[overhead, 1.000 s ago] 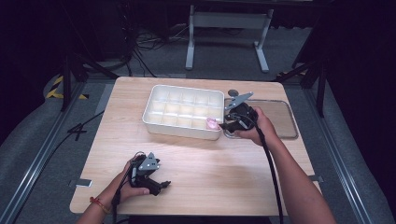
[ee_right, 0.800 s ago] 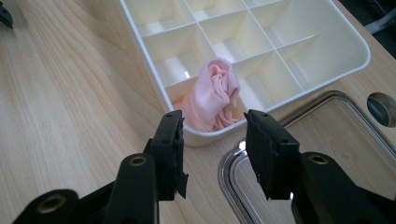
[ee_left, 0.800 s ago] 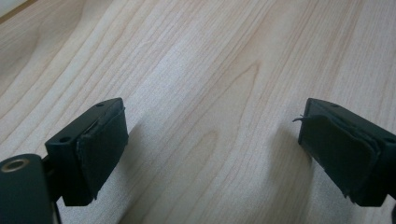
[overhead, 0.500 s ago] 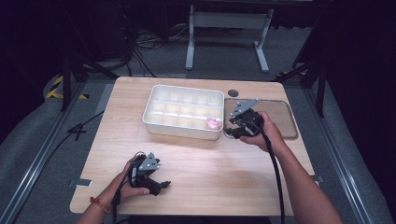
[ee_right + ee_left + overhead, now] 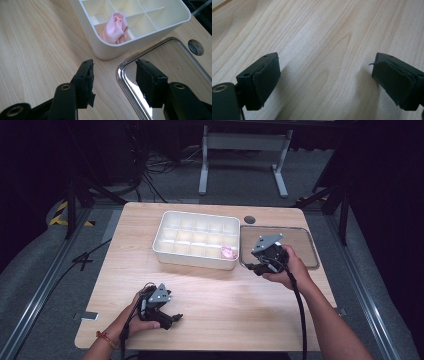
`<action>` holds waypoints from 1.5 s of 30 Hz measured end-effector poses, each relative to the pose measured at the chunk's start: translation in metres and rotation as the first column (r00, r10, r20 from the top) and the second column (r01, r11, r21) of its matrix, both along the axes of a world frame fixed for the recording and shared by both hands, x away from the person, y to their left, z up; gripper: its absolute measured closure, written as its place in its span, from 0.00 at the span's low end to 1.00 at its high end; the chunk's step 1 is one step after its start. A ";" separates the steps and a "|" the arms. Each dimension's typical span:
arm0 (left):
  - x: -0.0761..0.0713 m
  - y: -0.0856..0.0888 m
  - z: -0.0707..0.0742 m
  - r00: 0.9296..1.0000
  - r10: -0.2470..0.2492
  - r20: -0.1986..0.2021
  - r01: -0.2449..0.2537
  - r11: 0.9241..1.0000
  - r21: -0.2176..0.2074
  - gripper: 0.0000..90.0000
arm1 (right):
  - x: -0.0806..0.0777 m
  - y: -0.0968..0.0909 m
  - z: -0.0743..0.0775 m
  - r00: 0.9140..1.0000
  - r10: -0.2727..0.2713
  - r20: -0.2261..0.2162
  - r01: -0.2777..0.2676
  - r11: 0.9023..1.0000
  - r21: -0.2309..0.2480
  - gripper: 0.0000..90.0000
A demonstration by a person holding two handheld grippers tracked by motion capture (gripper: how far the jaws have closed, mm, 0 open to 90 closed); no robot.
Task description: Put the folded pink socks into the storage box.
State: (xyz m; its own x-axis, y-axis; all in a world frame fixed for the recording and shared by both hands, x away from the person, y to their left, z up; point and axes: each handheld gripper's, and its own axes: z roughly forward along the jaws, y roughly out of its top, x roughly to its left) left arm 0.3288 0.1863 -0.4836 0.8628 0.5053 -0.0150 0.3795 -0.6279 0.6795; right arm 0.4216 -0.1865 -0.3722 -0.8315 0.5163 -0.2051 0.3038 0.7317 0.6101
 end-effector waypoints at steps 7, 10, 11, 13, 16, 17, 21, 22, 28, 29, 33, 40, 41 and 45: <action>0.000 0.000 0.000 1.000 0.000 0.001 0.000 1.000 -0.001 0.09 | -0.008 -0.007 -0.009 1.000 -0.002 -0.001 0.002 1.000 -0.018 0.51; 0.000 0.000 0.000 1.000 -0.001 0.002 0.001 1.000 0.000 0.09 | -0.012 -0.010 -0.012 1.000 -0.004 -0.001 0.004 1.000 -0.021 0.51; 0.000 0.000 0.000 1.000 0.000 0.001 0.000 1.000 -0.001 0.09 | -0.012 -0.010 -0.012 1.000 -0.004 -0.001 0.004 1.000 -0.021 0.51; 0.000 0.000 0.000 1.000 0.001 0.001 -0.001 1.000 -0.001 0.09 | -0.013 -0.012 -0.014 1.000 -0.006 0.003 0.006 1.000 -0.018 0.50; 0.000 0.000 0.000 1.000 0.001 0.001 -0.001 1.000 -0.001 0.09 | -0.017 -0.016 -0.016 1.000 -0.011 0.000 0.011 1.000 -0.012 0.49; 0.000 0.000 0.000 1.000 0.001 0.001 -0.001 1.000 -0.001 0.09 | -0.018 -0.017 -0.017 1.000 -0.013 0.003 0.013 1.000 -0.012 0.49; 0.000 0.000 0.000 1.000 0.001 0.000 -0.001 1.000 -0.002 0.09 | -0.022 -0.021 -0.020 1.000 -0.012 0.004 0.012 1.000 -0.020 0.48; 0.000 0.000 0.000 1.000 0.001 0.001 -0.001 1.000 -0.001 0.09 | -0.022 -0.021 -0.021 1.000 -0.010 0.004 0.010 1.000 -0.025 0.47; 0.000 0.000 0.000 1.000 0.001 0.001 -0.001 1.000 -0.002 0.09 | -0.028 -0.023 -0.026 1.000 -0.003 0.004 0.004 0.999 -0.042 0.46; 0.000 0.000 0.000 1.000 0.001 0.001 -0.001 1.000 -0.001 0.09 | -0.029 -0.024 -0.027 1.000 -0.005 0.004 0.005 0.999 -0.048 0.45; 0.000 0.000 0.000 1.000 0.001 0.001 -0.001 1.000 -0.001 0.09 | -0.034 -0.028 -0.032 1.000 -0.002 0.003 0.002 0.999 -0.046 0.44; 0.000 0.000 0.000 1.000 0.002 0.000 -0.002 1.000 -0.002 0.09 | -0.041 -0.034 -0.041 1.000 -0.019 0.012 0.020 0.998 -0.065 0.36; 0.000 0.000 0.000 1.000 0.001 0.001 -0.001 1.000 -0.001 0.09 | -0.042 -0.035 -0.042 1.000 -0.025 0.014 0.026 0.998 -0.065 0.35; 0.000 0.000 0.000 1.000 0.002 0.000 -0.002 1.000 -0.001 0.09 | -0.046 -0.040 -0.048 0.999 -0.034 0.007 0.035 0.998 -0.059 0.33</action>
State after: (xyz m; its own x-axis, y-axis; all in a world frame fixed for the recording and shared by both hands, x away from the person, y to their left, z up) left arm 0.3287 0.1861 -0.4837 0.8619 0.5069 -0.0154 0.3805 -0.6262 0.6805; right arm 0.3758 -0.2264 -0.4197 -0.8120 0.5313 -0.2415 0.3258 0.7560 0.5678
